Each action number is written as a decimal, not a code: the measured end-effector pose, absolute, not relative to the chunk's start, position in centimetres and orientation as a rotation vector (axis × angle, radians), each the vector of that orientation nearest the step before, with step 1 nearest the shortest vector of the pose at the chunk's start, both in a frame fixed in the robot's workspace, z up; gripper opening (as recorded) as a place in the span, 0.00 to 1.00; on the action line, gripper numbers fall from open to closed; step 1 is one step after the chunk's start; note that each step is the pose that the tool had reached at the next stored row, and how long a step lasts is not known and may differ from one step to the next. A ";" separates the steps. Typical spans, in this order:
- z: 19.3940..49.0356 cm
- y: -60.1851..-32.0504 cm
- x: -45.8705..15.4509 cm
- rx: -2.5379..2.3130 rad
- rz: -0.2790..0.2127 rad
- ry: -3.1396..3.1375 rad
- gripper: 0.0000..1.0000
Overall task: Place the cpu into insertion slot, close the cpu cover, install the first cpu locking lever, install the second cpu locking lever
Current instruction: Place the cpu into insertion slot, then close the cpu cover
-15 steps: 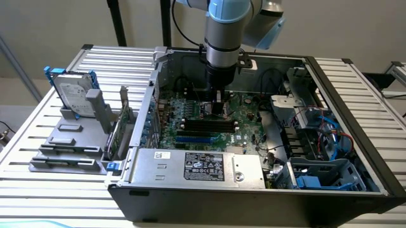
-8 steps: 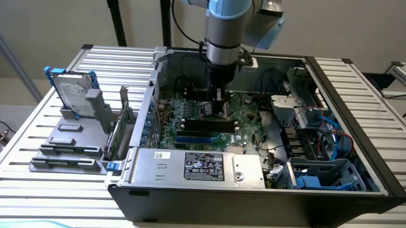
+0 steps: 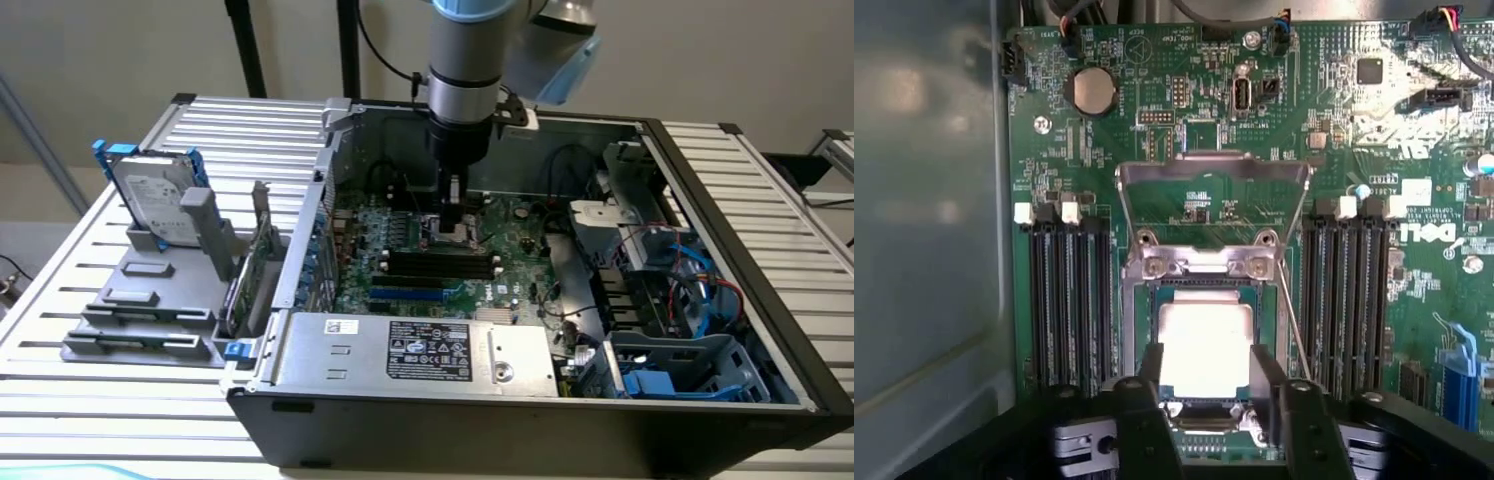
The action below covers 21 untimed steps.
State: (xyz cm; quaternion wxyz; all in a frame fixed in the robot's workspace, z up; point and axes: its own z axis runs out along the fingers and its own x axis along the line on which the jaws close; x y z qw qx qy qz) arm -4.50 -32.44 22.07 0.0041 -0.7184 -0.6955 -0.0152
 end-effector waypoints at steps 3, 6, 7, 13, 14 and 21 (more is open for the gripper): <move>22.3 -32.4 -5.7 -2.251 -0.048 -2.179 0.36; 22.6 -32.4 -7.0 -2.251 -0.048 -2.179 0.18; 22.6 -32.4 -7.4 -2.251 -0.048 -2.179 0.18; 22.7 -32.4 -8.0 -2.250 -0.048 -2.179 0.11; 22.7 -32.4 -8.0 -2.251 -0.048 -2.179 0.11; 22.7 -32.4 -8.0 -2.251 -0.048 -2.179 0.11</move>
